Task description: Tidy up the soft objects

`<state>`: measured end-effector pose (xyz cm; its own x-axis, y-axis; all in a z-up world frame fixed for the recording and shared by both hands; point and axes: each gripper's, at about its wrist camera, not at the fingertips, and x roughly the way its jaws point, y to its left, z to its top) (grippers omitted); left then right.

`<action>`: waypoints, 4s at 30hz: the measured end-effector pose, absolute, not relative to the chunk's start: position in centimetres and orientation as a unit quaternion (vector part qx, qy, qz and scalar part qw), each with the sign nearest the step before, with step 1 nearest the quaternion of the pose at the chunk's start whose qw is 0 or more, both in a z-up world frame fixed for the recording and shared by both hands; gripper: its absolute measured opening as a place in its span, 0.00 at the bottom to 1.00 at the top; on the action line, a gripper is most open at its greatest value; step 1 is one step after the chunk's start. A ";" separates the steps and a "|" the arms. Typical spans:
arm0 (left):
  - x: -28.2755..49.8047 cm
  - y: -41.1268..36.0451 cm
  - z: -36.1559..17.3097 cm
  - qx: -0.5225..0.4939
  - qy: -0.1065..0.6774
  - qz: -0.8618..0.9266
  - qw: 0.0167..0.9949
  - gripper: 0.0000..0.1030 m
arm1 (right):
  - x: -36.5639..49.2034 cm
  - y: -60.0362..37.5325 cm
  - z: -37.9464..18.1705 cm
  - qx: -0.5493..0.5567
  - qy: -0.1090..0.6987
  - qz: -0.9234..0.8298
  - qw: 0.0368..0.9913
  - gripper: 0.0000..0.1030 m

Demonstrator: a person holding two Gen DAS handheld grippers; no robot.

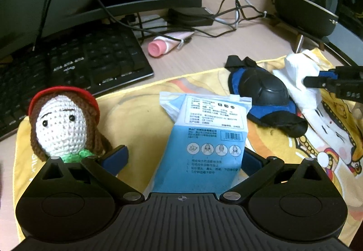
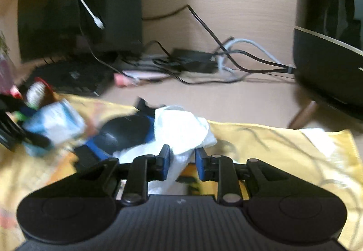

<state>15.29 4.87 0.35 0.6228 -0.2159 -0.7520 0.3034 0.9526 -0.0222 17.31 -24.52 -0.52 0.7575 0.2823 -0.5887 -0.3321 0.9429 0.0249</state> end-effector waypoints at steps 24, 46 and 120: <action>10.4 6.0 3.7 -0.001 0.316 -0.091 0.944 1.00 | 8.8 -23.1 1.2 -0.019 0.158 0.069 0.985 1.00; -2.8 -1.0 3.5 -0.013 0.229 -0.024 0.973 1.00 | -1.8 -18.2 2.7 0.031 0.140 0.079 0.987 1.00; -2.0 0.3 2.0 -0.016 0.261 -0.013 0.965 1.00 | -0.7 -16.2 1.4 0.005 0.192 0.067 0.979 1.00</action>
<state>-2.04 0.25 2.03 0.8633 -0.0342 -0.5036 0.0171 0.9991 -0.0386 -0.66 -16.20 1.42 0.9173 0.1330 -0.3752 -0.1294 0.9910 0.0349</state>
